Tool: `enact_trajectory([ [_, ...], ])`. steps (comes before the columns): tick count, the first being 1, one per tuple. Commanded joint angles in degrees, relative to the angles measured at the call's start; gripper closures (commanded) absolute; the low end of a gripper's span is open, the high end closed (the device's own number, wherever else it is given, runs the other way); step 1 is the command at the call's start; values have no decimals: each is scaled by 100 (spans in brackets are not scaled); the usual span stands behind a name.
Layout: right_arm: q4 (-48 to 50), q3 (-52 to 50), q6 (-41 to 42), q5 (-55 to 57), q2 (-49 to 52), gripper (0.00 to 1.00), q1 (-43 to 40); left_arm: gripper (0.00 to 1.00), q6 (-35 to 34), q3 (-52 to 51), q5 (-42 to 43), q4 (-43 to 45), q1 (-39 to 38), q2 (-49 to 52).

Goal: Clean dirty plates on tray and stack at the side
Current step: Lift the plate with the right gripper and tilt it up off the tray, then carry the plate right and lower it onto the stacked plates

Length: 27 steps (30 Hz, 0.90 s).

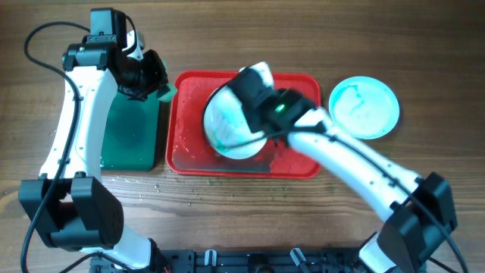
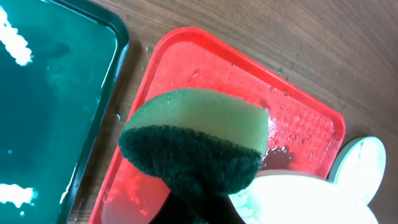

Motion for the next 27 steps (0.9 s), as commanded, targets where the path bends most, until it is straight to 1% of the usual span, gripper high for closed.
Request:
enact_trajectory([
  [1, 186, 55, 295, -2385, -315, 96, -1058, 96, -72, -33, -37, -11, -26, 2],
  [5, 57, 50, 802, -2378, -407, 96, -2393, 96, -70, -33, -37, -11, -26, 2],
  [7, -92, 50, 1106, -1967, -404, 96, -2815, 96, -72, -33, -37, -13, -26, 2],
  [9, -264, 50, 1532, -1239, -404, 96, -3355, 96, -72, -33, -37, -11, -26, 2],
  [13, -282, -9, 1631, -490, -382, 96, -4105, 96, -72, -33, -37, -15, -26, 2],
  [16, -101, -267, 1722, -74, -365, 96, -4470, 96, -72, -33, -37, -15, -26, 2],
  [23, 411, -1198, 1720, 144, -313, 96, -4942, 96, -72, -33, -37, -20, -26, 2],
  [25, 647, -1473, 1707, 160, -262, 92, -4946, 96, -72, -33, -37, -33, -26, 2],
  [26, 678, -1545, 1687, 138, -254, 87, -4946, 96, -70, -33, -37, -35, -26, 2],
  [27, 697, -1596, 1602, 83, -225, 76, -4946, 96, -72, -33, -37, -35, -26, 2],
])
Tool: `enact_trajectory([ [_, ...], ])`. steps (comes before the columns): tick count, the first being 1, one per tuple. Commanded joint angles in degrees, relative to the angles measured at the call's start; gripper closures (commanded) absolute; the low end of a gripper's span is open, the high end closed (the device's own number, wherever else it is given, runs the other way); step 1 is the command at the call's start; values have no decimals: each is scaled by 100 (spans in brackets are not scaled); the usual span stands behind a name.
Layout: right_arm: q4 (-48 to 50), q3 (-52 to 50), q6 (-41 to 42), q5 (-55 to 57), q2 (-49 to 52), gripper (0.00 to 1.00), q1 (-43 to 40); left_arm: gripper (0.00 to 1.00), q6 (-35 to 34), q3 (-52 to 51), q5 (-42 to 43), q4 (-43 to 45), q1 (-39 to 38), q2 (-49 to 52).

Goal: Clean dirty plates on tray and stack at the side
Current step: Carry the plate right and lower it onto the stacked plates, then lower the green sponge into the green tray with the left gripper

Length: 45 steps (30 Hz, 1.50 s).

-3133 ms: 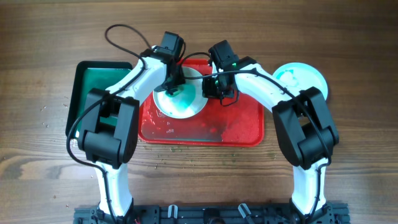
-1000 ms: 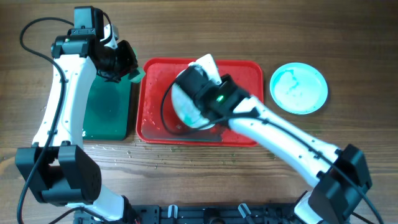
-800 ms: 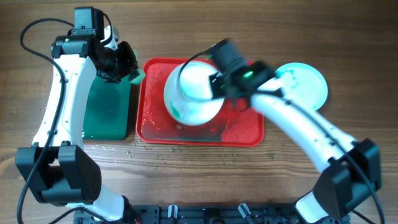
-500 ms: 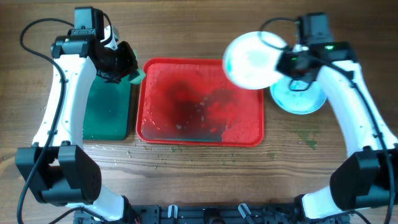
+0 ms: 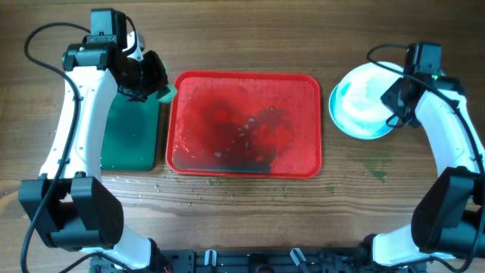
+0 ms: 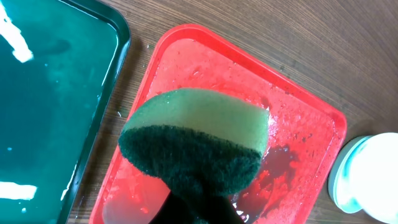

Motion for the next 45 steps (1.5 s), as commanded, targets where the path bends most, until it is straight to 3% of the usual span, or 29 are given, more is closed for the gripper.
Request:
enact_trajectory([
  [1, 94, -195, -181, -52, 31, 72, -7, 96, -72, -33, -35, -2, -26, 2],
  [2, 120, -195, -424, -269, 33, 70, -4, 96, -70, -33, -37, 0, -26, 2],
  [5, 11, 48, -1257, -1596, 11, 44, 24, 96, -52, -28, -127, 22, 2, -9],
  [6, -118, 184, -1364, -1829, -4, 42, 59, 96, -50, -28, -142, 4, 26, -22],
  [10, -839, 1073, -1797, -2190, -33, 40, 638, 96, -267, -28, -612, -455, 295, -122],
  [14, -518, 1132, -1851, -2804, 15, 36, 1261, 96, -723, -42, -1172, -922, 557, -87],
  [17, -337, 1132, -1838, -2892, 140, 36, 1725, 96, -769, -319, -1567, -780, 564, -76],
  [20, -328, 1123, -1847, -2874, 208, 36, 2011, 96, -1130, -909, -2142, -146, 627, -76],
  [29, -330, 1117, -1836, -2483, 227, 36, 2236, 96, -1132, -2590, -2463, 2251, 1019, -2],
  [30, -330, 1117, -1838, -2472, 227, 36, 2236, 93, -1130, -2706, -2463, 2398, 1043, -2],
  [34, -297, 1117, -1858, -2420, 227, 36, 2236, 52, -1130, -2852, -2463, 2581, 1069, -4],
  [36, -219, 1119, -1895, -2422, 227, 36, 2236, 41, -1241, -2789, -2413, 2667, 1067, -26],
  [41, -240, 1235, -2068, -2424, 127, 35, 2236, 32, -1257, -2004, -2306, 1985, 1062, -640],
  [45, -636, 1622, -2605, -2424, -109, 30, 2236, 17, -1261, -1727, -2131, 1727, 994, -1574],
])
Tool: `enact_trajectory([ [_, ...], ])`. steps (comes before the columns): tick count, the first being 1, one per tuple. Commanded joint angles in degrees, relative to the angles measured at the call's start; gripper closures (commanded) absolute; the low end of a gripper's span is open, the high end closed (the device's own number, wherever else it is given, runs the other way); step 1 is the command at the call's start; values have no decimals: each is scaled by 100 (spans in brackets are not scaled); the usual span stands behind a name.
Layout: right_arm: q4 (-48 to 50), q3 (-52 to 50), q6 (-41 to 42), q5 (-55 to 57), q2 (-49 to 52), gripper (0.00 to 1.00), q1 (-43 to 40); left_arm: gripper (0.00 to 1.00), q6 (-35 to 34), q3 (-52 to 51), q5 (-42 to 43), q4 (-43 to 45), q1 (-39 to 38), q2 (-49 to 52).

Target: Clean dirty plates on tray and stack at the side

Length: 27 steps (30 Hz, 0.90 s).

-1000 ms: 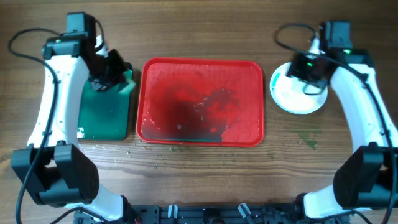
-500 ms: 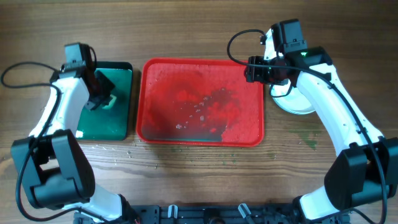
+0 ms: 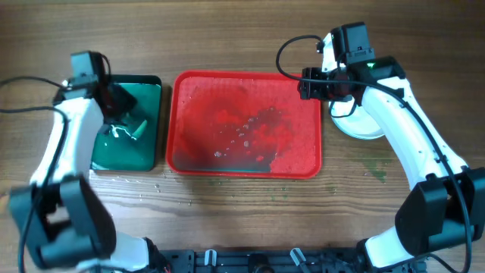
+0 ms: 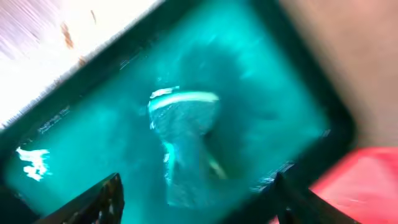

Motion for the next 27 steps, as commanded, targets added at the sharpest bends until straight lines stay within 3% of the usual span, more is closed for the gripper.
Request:
enact_trajectory([
  [1, -328, 581, -577, 114, -345, 29, 9, 0, -35, 326, 284, -15, -70, -1193],
  [8, -1008, 820, -651, 459, -1659, 28, 9, 0, -31, 326, 308, -20, -136, -1926],
  [13, -1290, 820, -614, 623, -2957, 12, 9, 0, -31, 326, 306, -20, -136, -1906],
  [14, -1401, 820, -476, 442, -3311, 0, 9, 0, -31, 326, 308, -20, -136, -1906],
  [18, -1436, 817, 280, 20, -4199, 0, 9, 0, -31, 326, 308, -20, -136, -1906],
  [22, -1585, 807, -107, 184, -4944, 0, 7, 0, -31, 326, 306, -20, -136, -1906],
  [27, -1565, 769, -264, 544, -5051, 0, 7, 0, -31, 326, 306, -20, -136, -1906],
])
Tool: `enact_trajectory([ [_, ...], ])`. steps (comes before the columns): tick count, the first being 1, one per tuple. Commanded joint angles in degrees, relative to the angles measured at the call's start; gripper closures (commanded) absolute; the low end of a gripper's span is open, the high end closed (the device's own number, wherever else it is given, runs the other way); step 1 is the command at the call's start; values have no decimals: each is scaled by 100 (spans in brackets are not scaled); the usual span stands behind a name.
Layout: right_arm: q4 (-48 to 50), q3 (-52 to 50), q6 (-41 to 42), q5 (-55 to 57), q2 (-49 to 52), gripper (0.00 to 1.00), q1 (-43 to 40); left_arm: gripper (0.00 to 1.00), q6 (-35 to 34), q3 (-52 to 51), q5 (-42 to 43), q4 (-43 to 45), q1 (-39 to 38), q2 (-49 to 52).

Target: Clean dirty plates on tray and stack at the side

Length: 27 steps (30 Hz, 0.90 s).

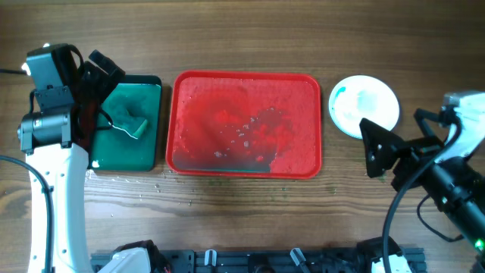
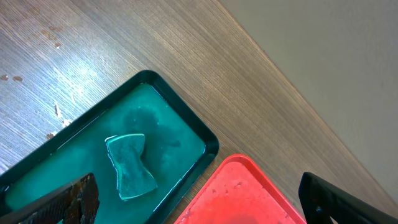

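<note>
The red tray [image 1: 244, 161] holds no plates, only water and dark smears. White plates [image 1: 364, 105] sit stacked on the table to its right. The green sponge [image 1: 135, 124] lies in the water of the green tray [image 1: 114, 155], also seen as sponge [image 2: 130, 165] in the left wrist view. High over that tray's left edge my left gripper [image 1: 92, 85] [image 2: 205, 202] stands open and empty. Near the right front, below the plates, my right gripper [image 1: 373, 149] is open and holds nothing.
Water drops speckle the wood in front of both trays. A greenish smear marks the table at the front right, near the right arm. The table's far edge runs close behind the green tray in the left wrist view.
My left gripper has risen from close over the sponge in the green tray to well above it. My right arm has moved from beside the plates to the front right.
My right gripper held a white plate over the red tray while the left held the sponge. Then the plate was at the stack on the right and the red tray was bare. Later the sponge lay in the green tray. Now both grippers are open and away.
</note>
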Motion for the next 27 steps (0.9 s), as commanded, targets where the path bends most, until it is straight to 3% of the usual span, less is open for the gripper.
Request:
enact_trajectory([
  [1, 42, -39, -142, 245, 55, 0, 7, 0, -11, 11, 46, 11, -20, 20],
  [5, 387, -658, -74, 22, 166, 0, 2, 0, -11, 11, 46, 11, -20, 20],
  [8, 1429, -1906, -249, -42, -116, 0, -4, 0, -11, 11, 46, 11, -20, 20],
  [13, 3963, -4638, -533, -153, -1528, 0, -120, 0, -11, 11, 46, 11, -20, 20],
  [17, 5327, -6411, -522, -219, -2782, 0, -284, 0, -11, 11, 46, 11, -20, 20],
  [27, 6734, -8446, -525, -345, -4199, 0, -284, 0, -11, 11, 46, 11, -20, 20],
])
